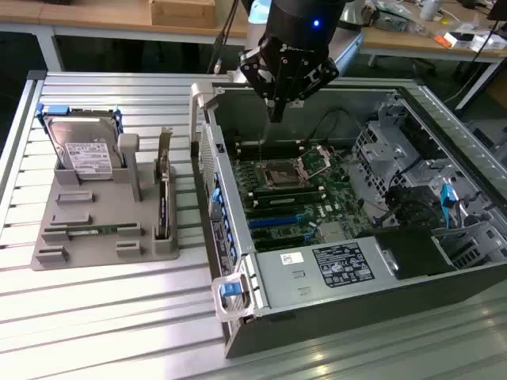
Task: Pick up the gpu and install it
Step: 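Reach for the gpu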
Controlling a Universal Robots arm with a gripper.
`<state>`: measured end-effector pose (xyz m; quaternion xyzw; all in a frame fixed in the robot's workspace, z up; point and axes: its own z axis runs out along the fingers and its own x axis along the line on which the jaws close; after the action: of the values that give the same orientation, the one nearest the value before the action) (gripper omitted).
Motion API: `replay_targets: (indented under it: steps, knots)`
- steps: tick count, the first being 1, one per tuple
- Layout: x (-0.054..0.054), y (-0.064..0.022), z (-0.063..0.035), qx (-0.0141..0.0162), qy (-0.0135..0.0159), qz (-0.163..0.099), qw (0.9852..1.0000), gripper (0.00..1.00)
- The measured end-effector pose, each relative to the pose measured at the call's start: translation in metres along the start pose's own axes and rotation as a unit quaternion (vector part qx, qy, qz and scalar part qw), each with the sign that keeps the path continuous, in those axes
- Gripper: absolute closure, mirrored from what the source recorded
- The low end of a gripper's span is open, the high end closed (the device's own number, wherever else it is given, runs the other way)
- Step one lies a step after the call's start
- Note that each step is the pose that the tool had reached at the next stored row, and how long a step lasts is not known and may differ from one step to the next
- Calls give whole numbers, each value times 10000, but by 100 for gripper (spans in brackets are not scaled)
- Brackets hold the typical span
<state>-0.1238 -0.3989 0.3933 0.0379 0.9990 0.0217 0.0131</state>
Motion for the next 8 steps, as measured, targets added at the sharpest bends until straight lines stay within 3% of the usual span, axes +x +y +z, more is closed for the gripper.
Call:
replay_targets:
  steps: [1, 8]
  knots:
    - [70, -5, -2, -1, 0, 0, 10000, 89]
    - [103, -8, -3, 0, 0, 0, 10000, 89]
